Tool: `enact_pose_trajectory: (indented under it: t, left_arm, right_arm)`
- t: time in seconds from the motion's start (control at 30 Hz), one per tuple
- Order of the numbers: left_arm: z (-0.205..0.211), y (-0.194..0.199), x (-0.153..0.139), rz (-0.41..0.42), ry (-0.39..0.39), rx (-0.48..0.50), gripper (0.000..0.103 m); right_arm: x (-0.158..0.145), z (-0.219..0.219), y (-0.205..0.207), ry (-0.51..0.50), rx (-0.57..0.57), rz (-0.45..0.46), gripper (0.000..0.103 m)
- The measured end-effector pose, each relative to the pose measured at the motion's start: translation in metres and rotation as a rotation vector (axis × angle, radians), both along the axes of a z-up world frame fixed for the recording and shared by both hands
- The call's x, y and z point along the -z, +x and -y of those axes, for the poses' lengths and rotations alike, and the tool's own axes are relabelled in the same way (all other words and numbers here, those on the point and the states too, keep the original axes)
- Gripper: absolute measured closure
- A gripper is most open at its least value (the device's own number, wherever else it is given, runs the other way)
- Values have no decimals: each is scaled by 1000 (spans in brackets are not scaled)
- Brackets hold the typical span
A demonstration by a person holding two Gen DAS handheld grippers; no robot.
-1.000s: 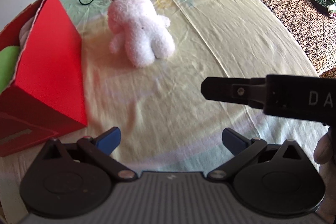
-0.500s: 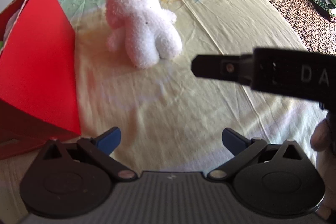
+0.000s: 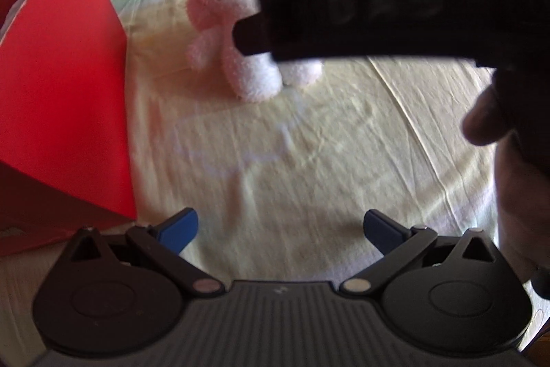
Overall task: Organize objects
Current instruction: 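Move both grippers down around the pink bunny's body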
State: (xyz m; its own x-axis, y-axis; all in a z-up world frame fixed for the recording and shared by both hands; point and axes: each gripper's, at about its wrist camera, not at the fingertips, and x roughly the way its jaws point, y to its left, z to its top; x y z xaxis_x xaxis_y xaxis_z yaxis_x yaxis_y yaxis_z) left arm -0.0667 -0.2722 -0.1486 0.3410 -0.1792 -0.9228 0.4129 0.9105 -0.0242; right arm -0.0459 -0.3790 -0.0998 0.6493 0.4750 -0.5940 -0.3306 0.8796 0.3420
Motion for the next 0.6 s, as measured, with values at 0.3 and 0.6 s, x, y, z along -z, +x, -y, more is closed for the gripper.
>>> enact_pose_trajectory:
  t: [0.3, 0.6]
  left_arm:
    - [-5, 5, 1, 13, -5, -4, 1]
    - [1, 7, 0, 16, -21, 23, 1]
  right_arm:
    - [15, -14, 11, -101, -7, -1, 51]
    - [21, 23, 14, 63, 120, -76, 58]
